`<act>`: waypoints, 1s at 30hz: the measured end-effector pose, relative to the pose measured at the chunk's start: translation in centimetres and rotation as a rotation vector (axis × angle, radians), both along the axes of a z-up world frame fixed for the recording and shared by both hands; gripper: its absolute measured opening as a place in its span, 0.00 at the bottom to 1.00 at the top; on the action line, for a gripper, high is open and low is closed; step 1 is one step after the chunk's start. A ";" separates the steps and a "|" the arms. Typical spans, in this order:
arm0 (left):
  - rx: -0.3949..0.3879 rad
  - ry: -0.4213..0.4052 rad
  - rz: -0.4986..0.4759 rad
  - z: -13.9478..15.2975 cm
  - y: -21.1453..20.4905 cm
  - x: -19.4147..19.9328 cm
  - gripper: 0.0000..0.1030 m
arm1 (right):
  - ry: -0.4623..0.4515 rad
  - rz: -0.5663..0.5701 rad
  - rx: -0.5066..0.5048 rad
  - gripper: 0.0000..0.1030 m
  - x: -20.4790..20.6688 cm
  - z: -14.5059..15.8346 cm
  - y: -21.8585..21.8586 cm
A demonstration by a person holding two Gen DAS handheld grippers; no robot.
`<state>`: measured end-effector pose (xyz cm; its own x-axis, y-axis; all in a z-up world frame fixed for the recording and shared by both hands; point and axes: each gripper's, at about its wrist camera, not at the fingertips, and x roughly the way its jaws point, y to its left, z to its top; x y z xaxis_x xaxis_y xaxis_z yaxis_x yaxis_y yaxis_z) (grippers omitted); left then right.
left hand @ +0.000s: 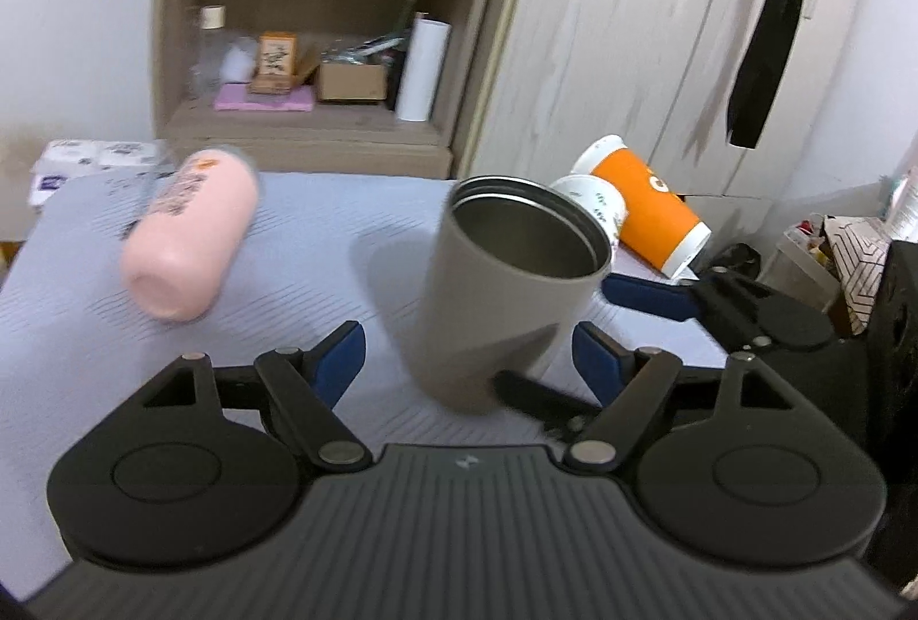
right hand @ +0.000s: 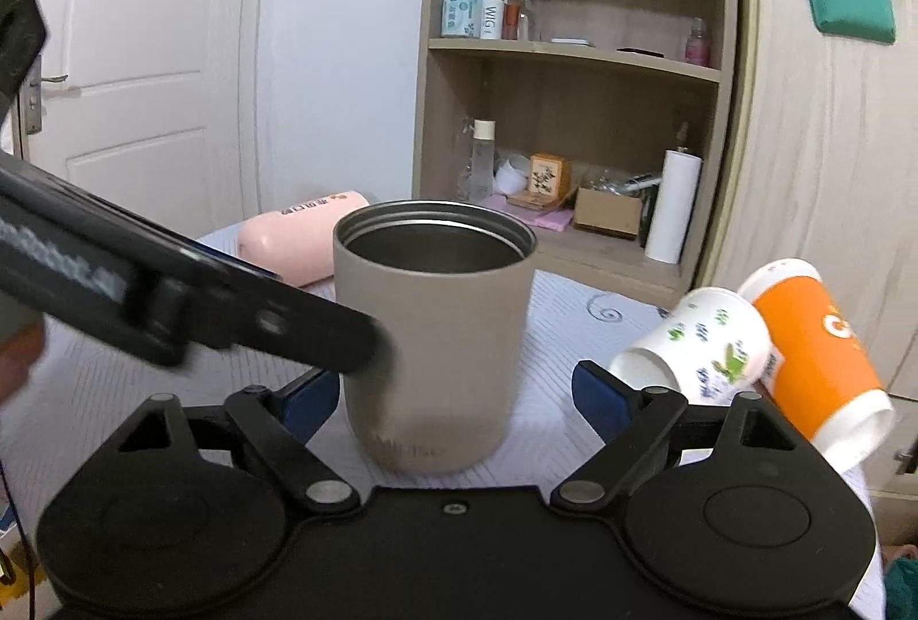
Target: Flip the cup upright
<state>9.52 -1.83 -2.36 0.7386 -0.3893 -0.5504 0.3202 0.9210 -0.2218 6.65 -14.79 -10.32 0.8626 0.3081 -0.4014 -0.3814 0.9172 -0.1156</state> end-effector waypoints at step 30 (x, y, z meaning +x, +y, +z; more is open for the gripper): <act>0.126 -0.035 0.209 5.8 2.3 -10.3 0.95 | -0.012 -0.213 0.111 0.94 -11.3 7.6 -2.0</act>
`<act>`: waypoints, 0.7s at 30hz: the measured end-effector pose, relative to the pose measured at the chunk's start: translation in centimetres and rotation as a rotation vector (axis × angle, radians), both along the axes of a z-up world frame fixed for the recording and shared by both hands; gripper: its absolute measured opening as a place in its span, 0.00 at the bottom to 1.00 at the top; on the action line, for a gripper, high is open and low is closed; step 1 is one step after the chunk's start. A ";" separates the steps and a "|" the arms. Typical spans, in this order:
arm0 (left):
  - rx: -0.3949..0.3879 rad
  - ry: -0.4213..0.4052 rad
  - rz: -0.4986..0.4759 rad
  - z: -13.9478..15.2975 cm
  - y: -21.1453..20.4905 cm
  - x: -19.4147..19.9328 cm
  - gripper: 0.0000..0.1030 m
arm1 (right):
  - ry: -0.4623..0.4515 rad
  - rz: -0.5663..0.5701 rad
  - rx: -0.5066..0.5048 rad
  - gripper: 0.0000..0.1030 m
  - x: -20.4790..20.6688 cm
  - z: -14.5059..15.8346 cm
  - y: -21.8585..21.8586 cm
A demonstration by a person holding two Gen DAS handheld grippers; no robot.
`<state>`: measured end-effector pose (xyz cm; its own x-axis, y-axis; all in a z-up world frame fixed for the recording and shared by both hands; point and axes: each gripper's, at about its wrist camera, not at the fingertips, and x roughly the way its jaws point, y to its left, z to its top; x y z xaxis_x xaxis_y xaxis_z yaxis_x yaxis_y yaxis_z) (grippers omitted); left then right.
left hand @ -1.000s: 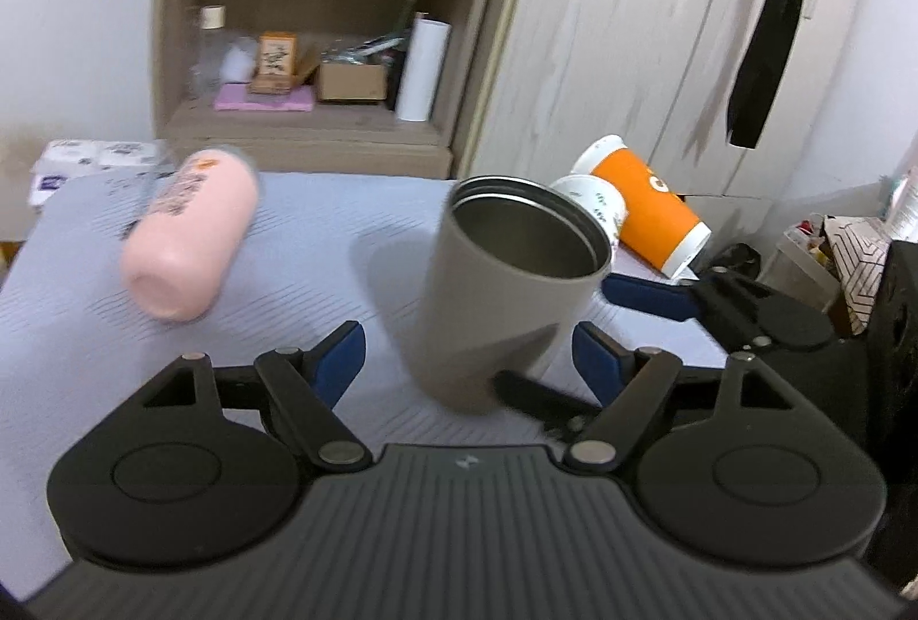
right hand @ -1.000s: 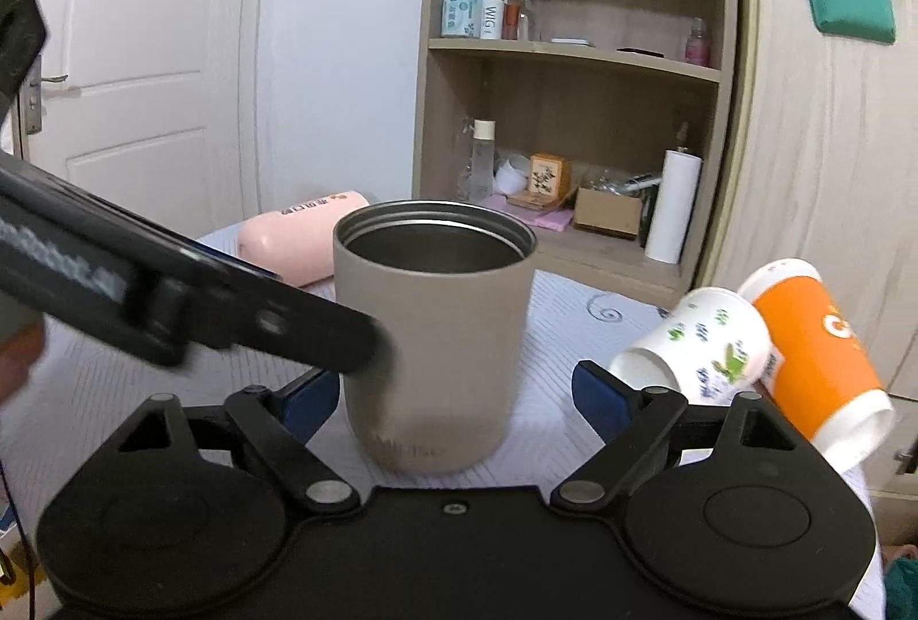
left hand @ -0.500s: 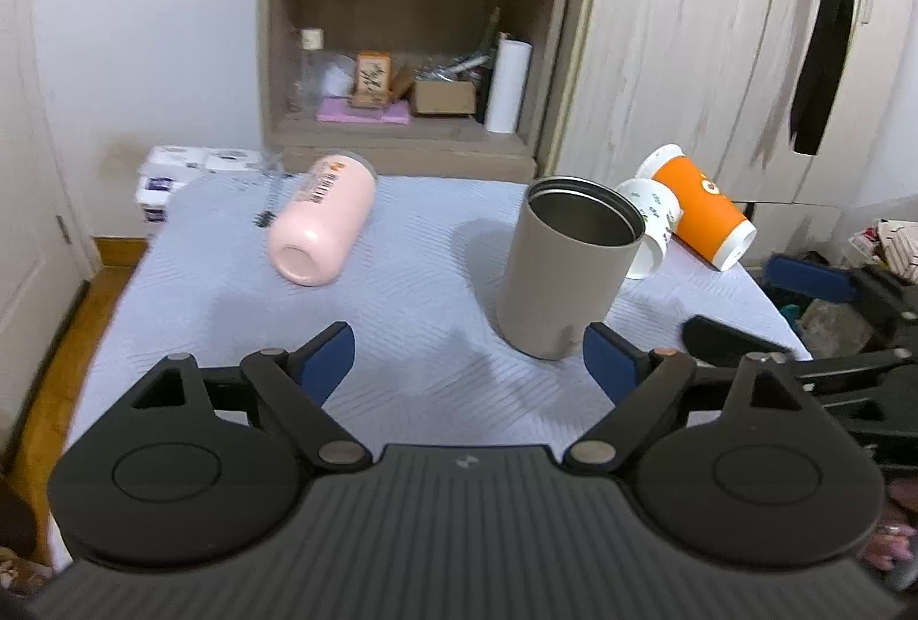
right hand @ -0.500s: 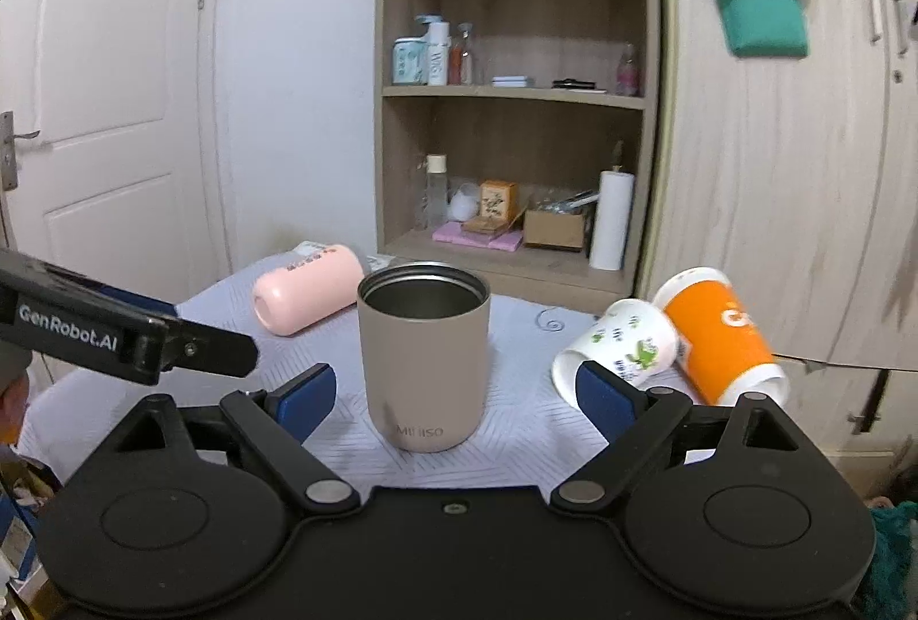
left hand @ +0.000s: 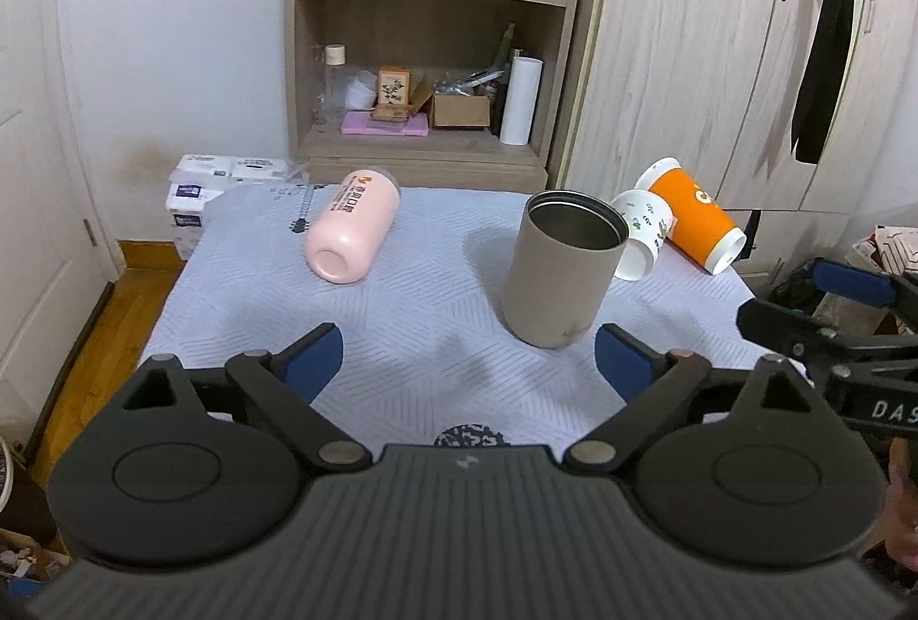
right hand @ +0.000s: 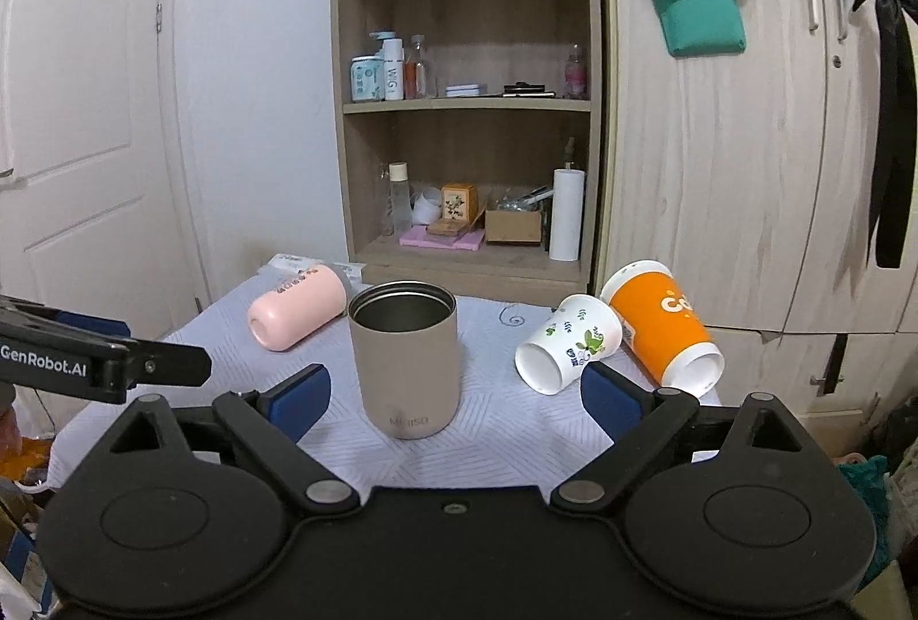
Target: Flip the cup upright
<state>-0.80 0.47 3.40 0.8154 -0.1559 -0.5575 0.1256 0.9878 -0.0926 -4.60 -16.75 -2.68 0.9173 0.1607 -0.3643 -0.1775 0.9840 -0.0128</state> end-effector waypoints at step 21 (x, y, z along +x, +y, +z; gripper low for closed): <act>0.085 0.087 0.081 0.1 0.0 -0.2 1.00 | 0.070 -0.164 -0.069 1.00 -0.2 1.0 0.9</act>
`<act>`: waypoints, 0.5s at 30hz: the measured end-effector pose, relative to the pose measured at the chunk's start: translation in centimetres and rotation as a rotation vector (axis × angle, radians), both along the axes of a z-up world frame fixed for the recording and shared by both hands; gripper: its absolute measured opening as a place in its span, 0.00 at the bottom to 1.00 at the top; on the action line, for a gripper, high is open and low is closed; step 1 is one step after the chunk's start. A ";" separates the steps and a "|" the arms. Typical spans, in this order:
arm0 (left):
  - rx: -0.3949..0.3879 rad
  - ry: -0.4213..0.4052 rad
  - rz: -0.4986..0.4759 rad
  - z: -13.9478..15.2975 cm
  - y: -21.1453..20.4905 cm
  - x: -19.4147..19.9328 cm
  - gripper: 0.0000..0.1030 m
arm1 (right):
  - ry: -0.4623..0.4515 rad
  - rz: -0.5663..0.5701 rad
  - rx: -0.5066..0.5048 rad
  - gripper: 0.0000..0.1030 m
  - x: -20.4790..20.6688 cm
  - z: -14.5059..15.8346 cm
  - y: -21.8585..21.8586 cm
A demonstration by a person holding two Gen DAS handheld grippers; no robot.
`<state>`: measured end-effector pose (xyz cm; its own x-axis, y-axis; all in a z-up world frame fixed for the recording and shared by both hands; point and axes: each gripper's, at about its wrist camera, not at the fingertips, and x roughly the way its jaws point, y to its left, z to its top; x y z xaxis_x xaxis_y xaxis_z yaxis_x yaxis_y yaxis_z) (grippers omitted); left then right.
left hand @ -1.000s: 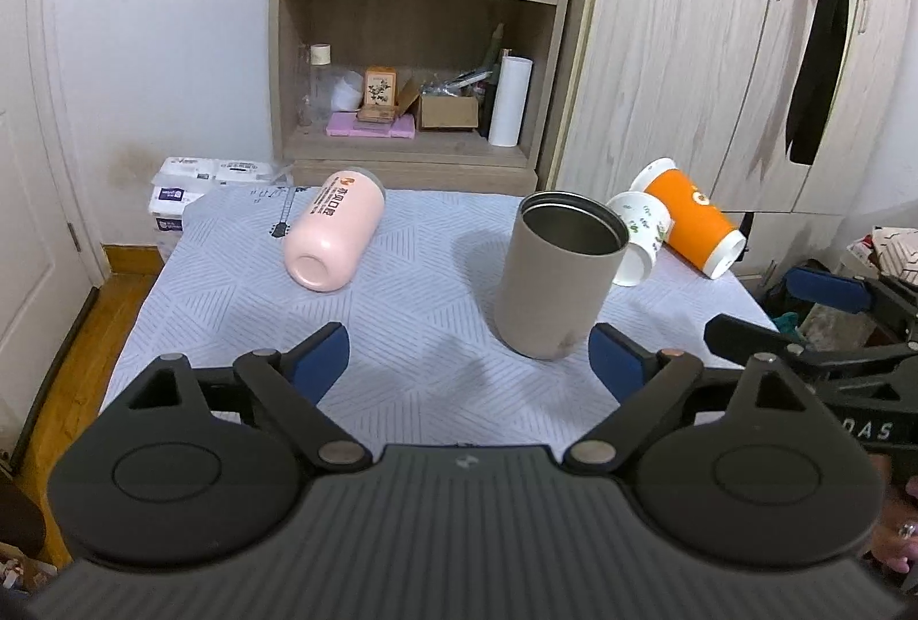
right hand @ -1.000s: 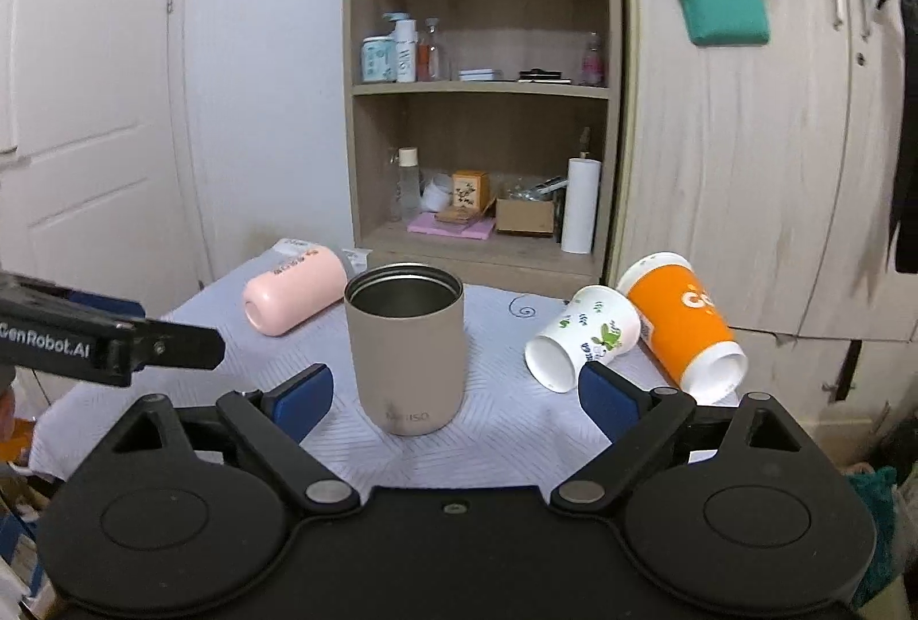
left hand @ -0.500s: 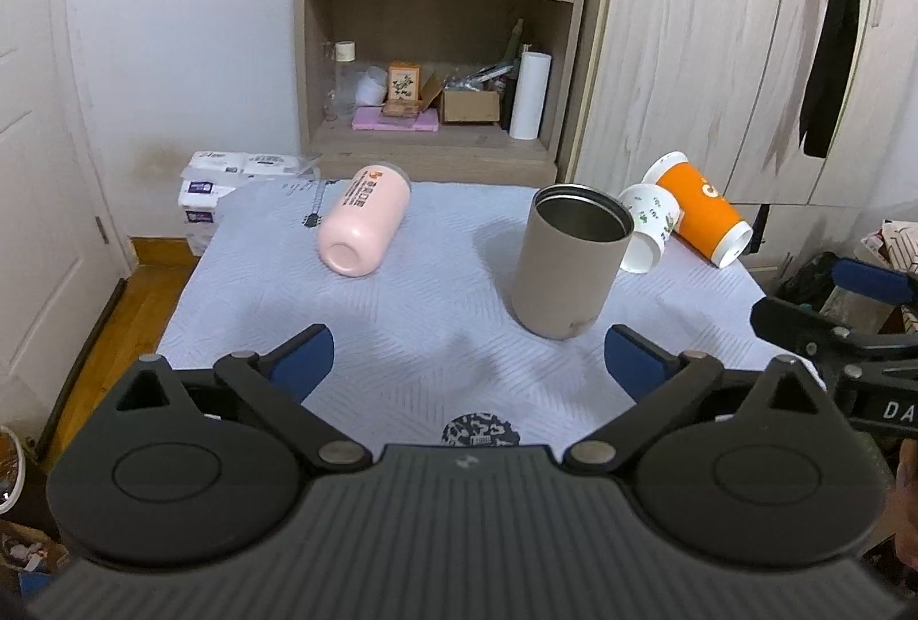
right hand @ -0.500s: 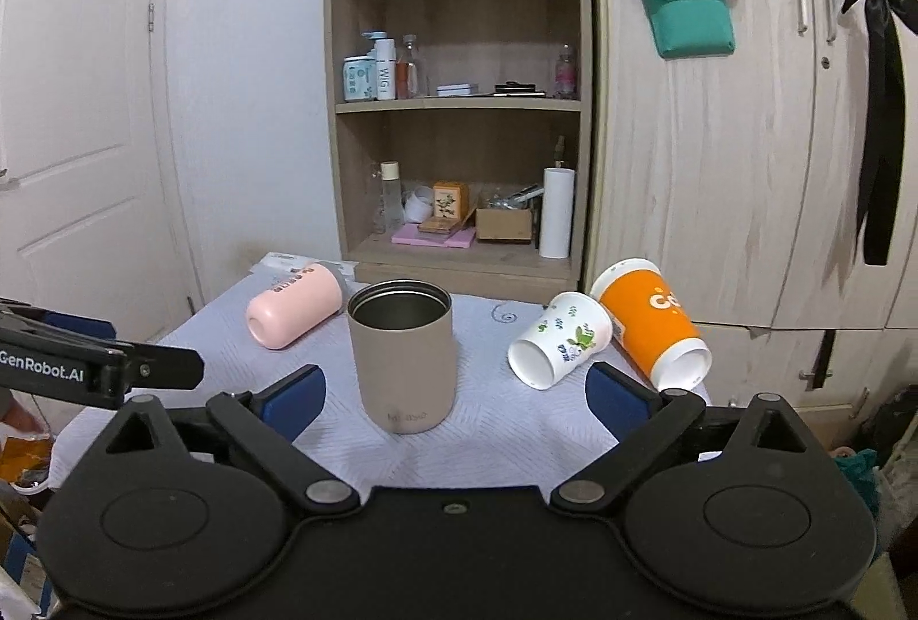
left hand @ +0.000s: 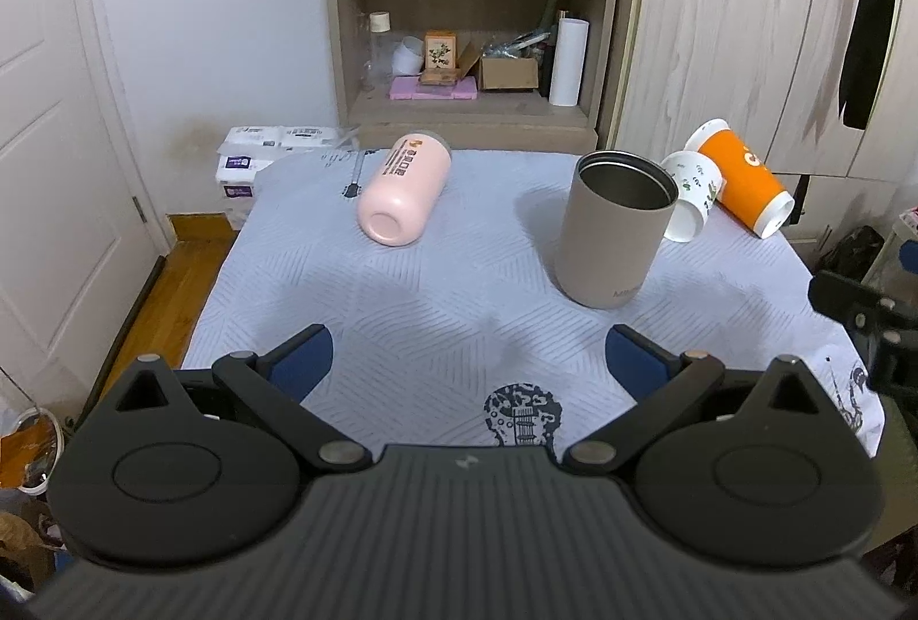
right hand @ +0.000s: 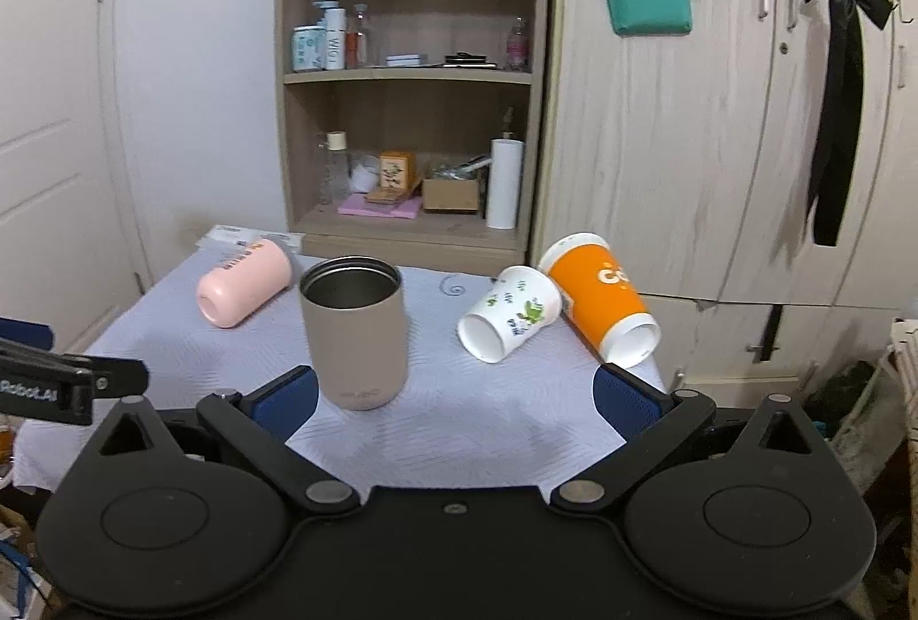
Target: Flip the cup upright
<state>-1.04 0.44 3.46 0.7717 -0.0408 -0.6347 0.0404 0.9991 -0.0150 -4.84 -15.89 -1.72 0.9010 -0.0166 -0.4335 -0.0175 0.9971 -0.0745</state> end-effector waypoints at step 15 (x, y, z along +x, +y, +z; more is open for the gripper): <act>0.026 0.041 0.009 -0.7 0.2 0.3 1.00 | 0.059 -0.040 0.023 1.00 0.3 -0.5 0.3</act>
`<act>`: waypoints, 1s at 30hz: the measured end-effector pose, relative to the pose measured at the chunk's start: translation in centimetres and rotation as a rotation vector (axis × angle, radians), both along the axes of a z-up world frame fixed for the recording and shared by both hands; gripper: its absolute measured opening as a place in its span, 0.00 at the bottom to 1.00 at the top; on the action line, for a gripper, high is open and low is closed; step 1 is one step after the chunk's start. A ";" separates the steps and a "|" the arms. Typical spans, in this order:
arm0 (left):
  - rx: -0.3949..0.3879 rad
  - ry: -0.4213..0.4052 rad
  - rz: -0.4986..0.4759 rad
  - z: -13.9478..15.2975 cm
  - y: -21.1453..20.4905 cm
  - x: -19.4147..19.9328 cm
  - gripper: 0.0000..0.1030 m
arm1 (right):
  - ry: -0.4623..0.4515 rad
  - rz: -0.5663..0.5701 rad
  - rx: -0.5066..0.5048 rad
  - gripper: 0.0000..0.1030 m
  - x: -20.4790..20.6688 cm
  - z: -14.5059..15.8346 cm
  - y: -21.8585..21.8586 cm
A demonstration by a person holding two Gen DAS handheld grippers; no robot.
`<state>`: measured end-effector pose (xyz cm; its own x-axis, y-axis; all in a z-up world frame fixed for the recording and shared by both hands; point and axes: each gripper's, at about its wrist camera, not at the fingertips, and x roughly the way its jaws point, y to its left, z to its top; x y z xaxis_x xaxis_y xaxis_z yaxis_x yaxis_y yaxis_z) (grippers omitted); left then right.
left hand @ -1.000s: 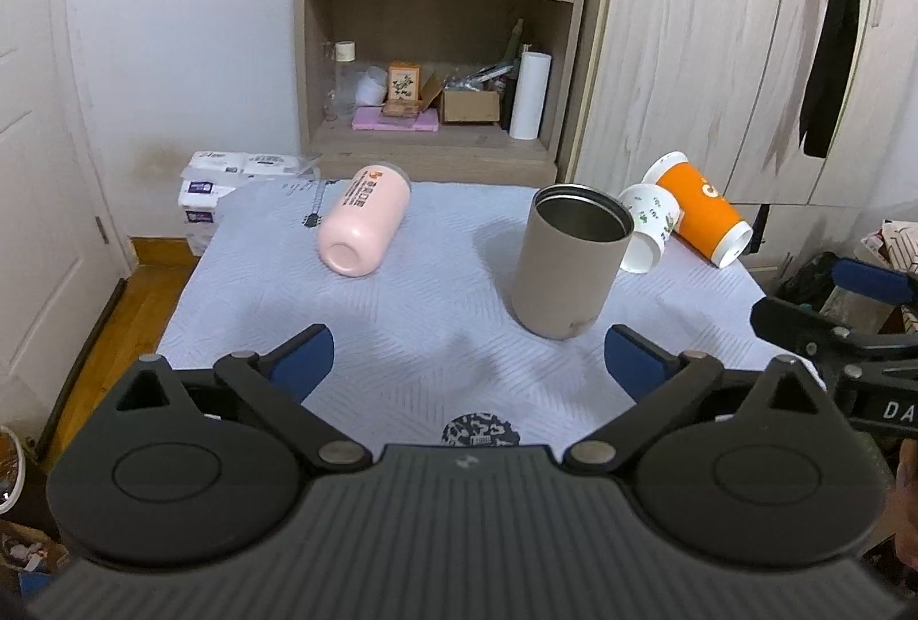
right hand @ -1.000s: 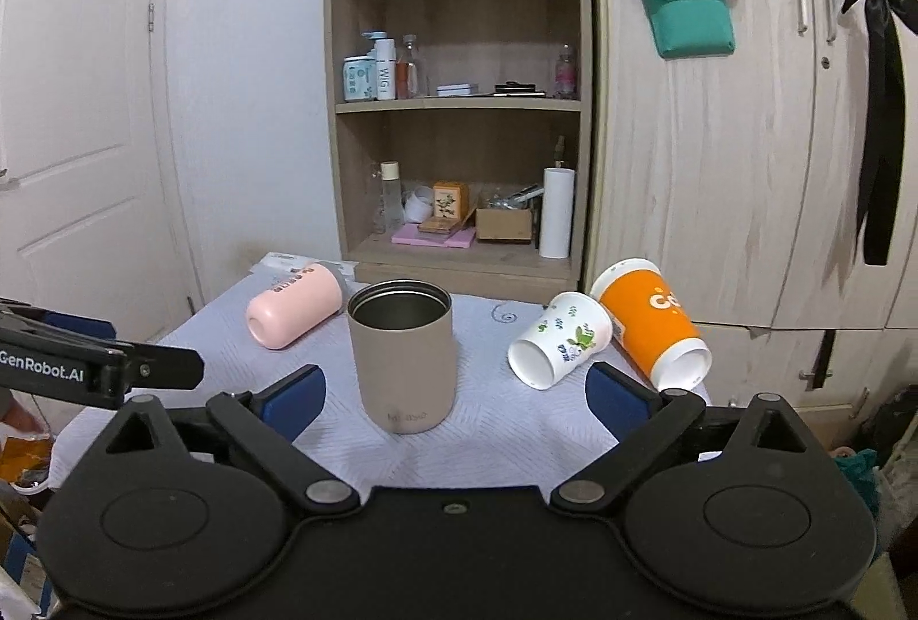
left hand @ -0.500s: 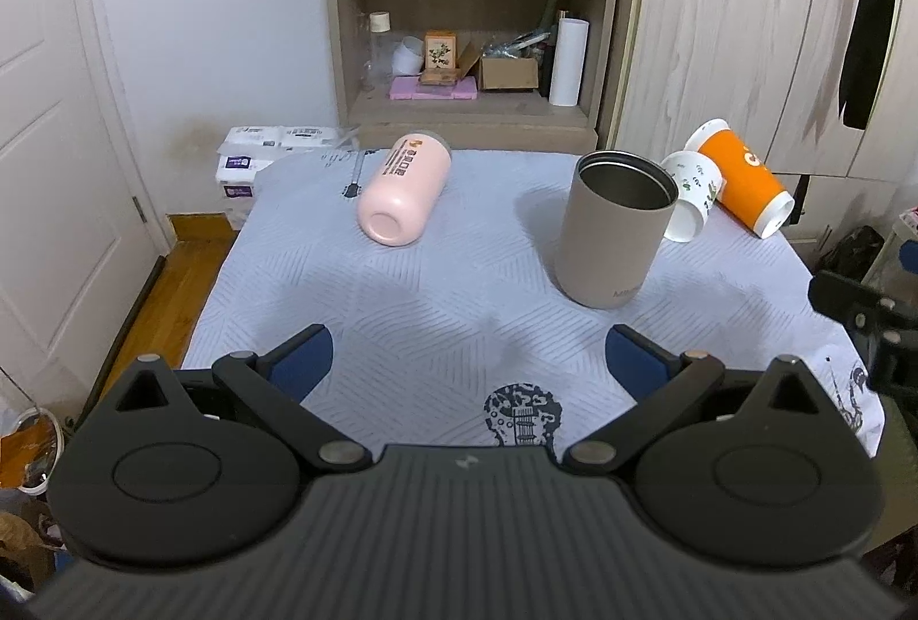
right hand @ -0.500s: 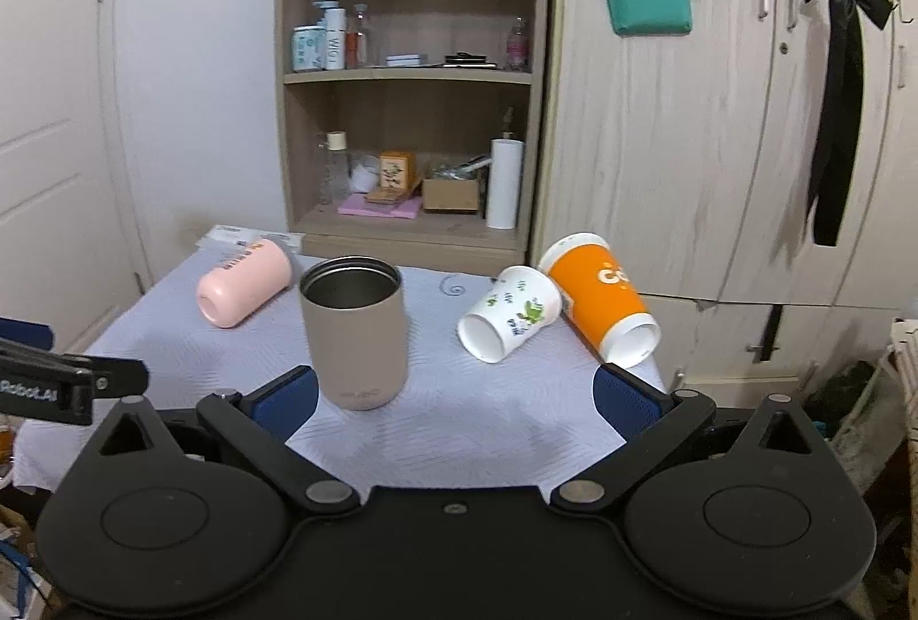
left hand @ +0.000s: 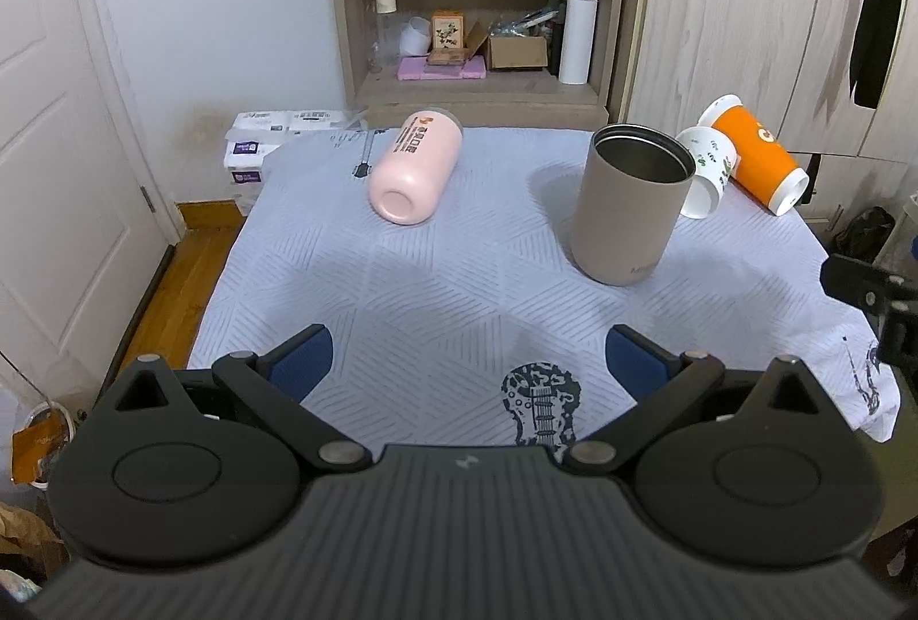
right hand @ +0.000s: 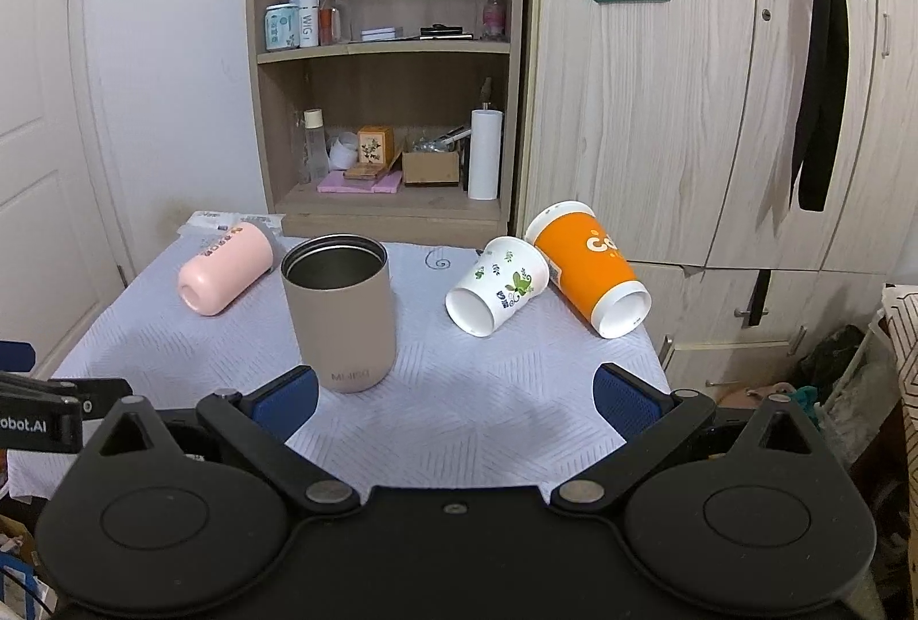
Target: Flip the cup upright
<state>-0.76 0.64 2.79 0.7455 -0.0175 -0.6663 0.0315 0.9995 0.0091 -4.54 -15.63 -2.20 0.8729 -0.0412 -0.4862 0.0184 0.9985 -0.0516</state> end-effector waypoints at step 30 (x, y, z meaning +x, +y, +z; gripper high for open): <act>0.019 -0.021 0.018 0.3 0.2 -0.9 1.00 | -0.045 -0.036 -0.019 1.00 -1.3 0.1 0.1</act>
<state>-1.68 0.85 3.05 0.7592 0.0087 -0.6508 0.0128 0.9995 0.0283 -5.81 -15.49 -2.15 0.8915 -0.0819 -0.4455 0.0573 0.9960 -0.0685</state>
